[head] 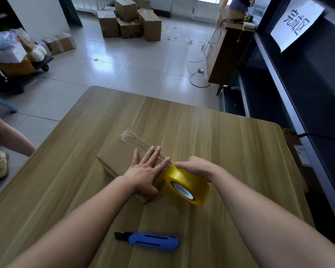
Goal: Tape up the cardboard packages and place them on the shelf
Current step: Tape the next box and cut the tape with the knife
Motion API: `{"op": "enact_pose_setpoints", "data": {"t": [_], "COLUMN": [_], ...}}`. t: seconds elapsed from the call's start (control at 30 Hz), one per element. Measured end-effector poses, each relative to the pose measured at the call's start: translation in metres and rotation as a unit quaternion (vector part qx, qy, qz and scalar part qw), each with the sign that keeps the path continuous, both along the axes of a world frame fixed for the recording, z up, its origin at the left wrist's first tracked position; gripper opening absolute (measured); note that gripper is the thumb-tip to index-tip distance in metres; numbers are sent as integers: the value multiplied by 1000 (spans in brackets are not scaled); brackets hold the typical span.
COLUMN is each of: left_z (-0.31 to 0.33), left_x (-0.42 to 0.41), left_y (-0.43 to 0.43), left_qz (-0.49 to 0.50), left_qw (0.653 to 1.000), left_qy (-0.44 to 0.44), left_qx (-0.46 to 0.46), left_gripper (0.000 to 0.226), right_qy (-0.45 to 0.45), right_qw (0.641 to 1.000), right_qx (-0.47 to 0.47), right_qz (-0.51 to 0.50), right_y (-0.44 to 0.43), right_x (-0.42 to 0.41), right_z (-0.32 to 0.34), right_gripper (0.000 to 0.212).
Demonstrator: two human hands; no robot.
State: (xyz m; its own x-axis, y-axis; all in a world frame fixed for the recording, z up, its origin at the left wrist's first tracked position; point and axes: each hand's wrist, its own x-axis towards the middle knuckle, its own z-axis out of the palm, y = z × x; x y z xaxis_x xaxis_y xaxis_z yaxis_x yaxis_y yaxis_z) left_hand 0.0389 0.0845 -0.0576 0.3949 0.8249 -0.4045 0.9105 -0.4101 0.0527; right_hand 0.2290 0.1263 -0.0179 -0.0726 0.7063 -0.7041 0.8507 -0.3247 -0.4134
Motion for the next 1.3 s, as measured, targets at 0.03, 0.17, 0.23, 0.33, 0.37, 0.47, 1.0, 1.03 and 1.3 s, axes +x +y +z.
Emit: {"op": "enact_pose_setpoints", "data": {"t": [0.03, 0.17, 0.23, 0.33, 0.37, 0.47, 1.0, 1.03, 1.3], "left_z": [0, 1, 1, 0, 0, -2, 1, 1, -5], "left_x": [-5, -18, -24, -29, -30, -30, -2, -3, -11], "left_y": [0, 1, 1, -5, -9, -27, -41, -43, -39], "left_qz": [9, 46, 67, 109, 132, 196, 594, 593, 583], "left_qw": [1000, 999, 998, 994, 991, 965, 562, 557, 564], "left_qy": [4, 12, 12, 17, 11, -84, -559, -562, -560], "left_qx": [-2, -13, -8, 18, 33, 151, -136, -148, -170], "left_gripper": [107, 103, 100, 99, 99, 89, 45, 40, 37], "right_qy": [37, 130, 165, 202, 205, 207, 136, 102, 102], "right_qw": [999, 984, 975, 963, 962, 957, 978, 990, 990], "right_qx": [-23, -68, -83, -104, -105, -110, -105, -58, 89], "right_qz": [-28, -102, -123, -144, -149, -170, -117, -82, -35], "right_y": [-1, -7, -10, -14, -14, -13, -11, -8, 12], "right_x": [-2, -16, -25, -37, -41, -47, -77, -80, -108], "right_z": [-2, -9, -11, -9, -9, -8, -7, -8, -20], "right_gripper": [70, 67, 57, 42, 42, 40, 43, 49, 41]}}
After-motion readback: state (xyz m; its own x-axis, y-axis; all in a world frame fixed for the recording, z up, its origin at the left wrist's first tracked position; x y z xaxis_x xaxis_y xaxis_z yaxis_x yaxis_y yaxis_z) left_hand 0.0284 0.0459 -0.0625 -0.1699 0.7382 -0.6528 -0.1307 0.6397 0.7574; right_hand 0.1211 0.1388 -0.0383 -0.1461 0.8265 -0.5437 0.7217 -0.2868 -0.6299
